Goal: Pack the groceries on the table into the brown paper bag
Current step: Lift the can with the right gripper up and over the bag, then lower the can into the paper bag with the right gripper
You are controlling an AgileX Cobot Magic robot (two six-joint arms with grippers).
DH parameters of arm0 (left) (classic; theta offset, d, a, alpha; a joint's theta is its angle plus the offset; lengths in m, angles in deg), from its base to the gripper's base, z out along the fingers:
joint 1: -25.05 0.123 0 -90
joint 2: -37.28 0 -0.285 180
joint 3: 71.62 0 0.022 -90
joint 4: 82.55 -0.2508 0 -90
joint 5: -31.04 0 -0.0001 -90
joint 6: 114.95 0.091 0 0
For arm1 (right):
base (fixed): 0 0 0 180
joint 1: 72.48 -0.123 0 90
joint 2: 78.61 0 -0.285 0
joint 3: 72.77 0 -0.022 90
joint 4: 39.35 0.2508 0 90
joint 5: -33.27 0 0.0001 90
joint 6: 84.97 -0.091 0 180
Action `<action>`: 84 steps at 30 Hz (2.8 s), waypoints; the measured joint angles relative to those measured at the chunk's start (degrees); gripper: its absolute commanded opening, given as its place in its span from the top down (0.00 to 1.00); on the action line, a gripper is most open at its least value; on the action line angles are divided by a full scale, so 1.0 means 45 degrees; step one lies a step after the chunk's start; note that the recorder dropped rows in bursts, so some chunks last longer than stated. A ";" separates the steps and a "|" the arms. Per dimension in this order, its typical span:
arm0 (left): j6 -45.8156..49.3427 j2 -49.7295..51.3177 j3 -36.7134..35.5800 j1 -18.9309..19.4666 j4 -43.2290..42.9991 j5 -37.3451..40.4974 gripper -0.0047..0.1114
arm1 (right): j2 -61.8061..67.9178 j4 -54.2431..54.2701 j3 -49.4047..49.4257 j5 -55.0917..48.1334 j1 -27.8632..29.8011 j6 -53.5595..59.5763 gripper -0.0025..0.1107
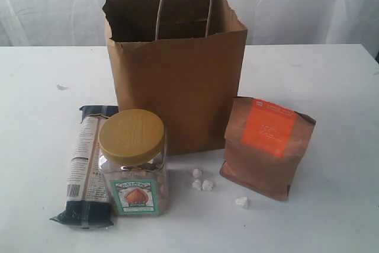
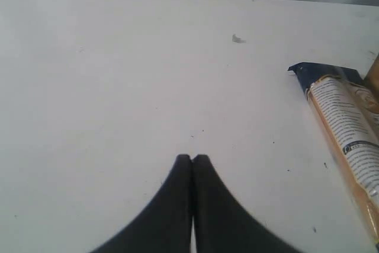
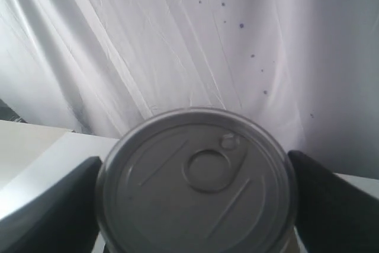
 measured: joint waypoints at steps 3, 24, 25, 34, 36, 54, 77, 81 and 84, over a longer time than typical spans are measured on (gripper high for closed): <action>0.0000 0.0000 0.0000 0.0000 0.0000 0.0000 0.96 | 0.0490 0.0393 0.0000 0.0030 0.0000 0.0187 0.83; 0.0000 0.0000 0.0000 0.0000 0.0000 0.0000 0.96 | 0.1879 0.1675 0.0000 0.5318 -0.1514 0.3121 0.83; 0.0000 0.0000 0.0000 0.0000 0.0000 0.0000 0.96 | 0.1958 0.1737 -0.0031 0.5437 -0.1514 0.3121 0.83; 0.0000 0.0000 0.0000 0.0000 0.0000 0.0000 0.96 | 0.3420 0.1781 -0.0041 0.5333 -0.2080 0.3121 0.83; 0.0000 0.0000 0.0000 0.0000 0.0000 0.0000 0.96 | 0.3450 0.1781 -0.0041 0.5265 -0.2422 0.3121 0.83; 0.0000 0.0000 0.0000 0.0000 0.0000 0.0000 0.96 | 0.4272 0.1733 -0.0041 0.3709 -0.3046 0.3351 0.83; 0.0000 0.0000 0.0000 0.0000 0.0000 0.0000 0.96 | 0.4810 -0.0654 0.0002 0.2735 -0.3046 0.3374 0.51; 0.0000 0.0000 0.0000 0.0000 0.0000 0.0000 0.96 | 0.5050 -0.0667 0.0002 0.2206 -0.3046 0.3374 0.51; 0.0000 0.0000 0.0000 0.0000 0.0000 0.0000 0.96 | 0.5260 -0.0667 0.0002 0.2014 -0.3046 0.3374 0.51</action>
